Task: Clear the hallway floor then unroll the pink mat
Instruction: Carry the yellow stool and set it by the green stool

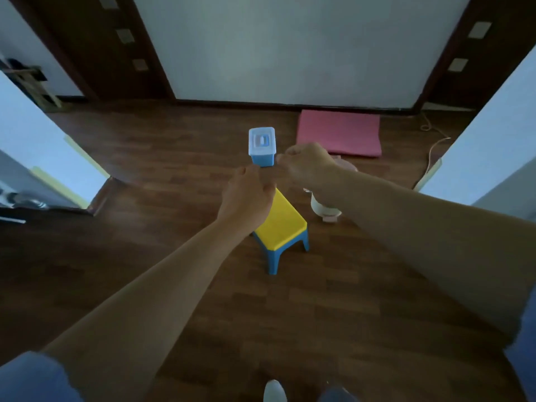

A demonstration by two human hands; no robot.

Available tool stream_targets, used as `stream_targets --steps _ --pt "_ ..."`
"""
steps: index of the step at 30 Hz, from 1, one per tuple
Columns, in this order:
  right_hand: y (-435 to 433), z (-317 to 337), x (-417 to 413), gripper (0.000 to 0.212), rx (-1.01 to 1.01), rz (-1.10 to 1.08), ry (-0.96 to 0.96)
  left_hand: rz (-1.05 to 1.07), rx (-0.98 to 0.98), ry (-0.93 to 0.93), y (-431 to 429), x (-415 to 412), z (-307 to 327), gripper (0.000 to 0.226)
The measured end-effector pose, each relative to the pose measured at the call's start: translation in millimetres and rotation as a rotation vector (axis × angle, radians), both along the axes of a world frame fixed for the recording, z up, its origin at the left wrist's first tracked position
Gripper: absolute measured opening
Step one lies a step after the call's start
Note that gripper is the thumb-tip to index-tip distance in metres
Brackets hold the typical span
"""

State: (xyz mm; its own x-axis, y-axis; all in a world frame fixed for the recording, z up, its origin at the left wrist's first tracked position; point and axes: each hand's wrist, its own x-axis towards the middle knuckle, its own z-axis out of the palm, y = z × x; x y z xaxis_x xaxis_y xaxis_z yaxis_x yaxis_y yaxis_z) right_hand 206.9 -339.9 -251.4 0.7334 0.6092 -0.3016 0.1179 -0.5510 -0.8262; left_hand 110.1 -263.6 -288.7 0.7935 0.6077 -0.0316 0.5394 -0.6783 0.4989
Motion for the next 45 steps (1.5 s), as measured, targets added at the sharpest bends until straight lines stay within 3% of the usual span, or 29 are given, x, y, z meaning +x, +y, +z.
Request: stream_targets --steps 5,10,26,29,33,36,42,45 --pt "51 -55 73 0.033 -0.099 -0.002 0.005 -0.013 -0.129 0.067 49 75 -46 0.032" --pt "92 -133 132 0.032 -0.165 0.04 -0.002 0.09 -0.123 0.103 88 132 -119 0.035" --pt "152 -504 237 0.05 -0.409 -0.013 0.101 0.321 -0.291 0.351 170 200 -474 0.048" --pt "153 -562 243 0.041 -0.45 0.023 0.121 0.405 -0.354 0.363 174 197 -531 0.052" --pt "158 -614 251 0.069 -0.481 0.031 0.162 0.6 -0.5 0.295 183 194 -583 0.067" --pt "166 -635 262 0.072 -0.468 -0.001 0.172 0.687 -0.685 0.175 191 192 -609 0.077" --pt "175 -658 283 0.098 -0.46 -0.038 0.29 0.836 -0.977 -0.003 210 190 -637 0.093" --pt "179 -663 287 0.096 -0.457 -0.06 0.363 0.896 -1.112 -0.099 215 189 -644 0.097"
